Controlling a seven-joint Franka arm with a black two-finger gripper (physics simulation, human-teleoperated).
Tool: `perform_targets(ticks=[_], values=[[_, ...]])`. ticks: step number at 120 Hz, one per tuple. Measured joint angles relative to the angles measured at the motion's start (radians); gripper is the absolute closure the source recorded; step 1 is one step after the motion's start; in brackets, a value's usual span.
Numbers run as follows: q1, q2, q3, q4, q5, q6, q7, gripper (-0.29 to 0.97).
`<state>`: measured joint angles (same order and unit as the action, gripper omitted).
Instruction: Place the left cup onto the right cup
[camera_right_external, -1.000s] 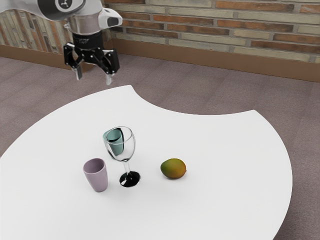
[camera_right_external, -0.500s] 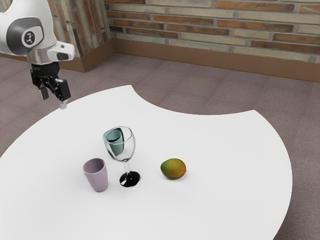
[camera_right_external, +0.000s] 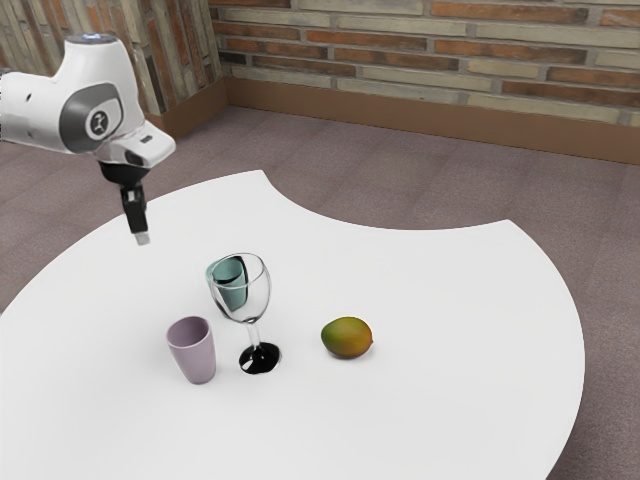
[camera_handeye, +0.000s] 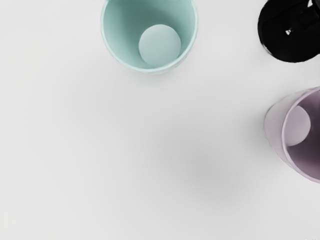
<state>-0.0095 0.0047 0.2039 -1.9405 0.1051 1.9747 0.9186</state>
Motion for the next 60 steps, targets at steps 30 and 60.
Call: perform_targets(ticks=[30, 60], values=[[-0.015, 0.037, -0.004, -0.013, -0.021, 0.071, 0.228, 0.0], [0.012, 0.089, -0.062, -0.019, -0.054, 0.119, 0.397, 0.0]])
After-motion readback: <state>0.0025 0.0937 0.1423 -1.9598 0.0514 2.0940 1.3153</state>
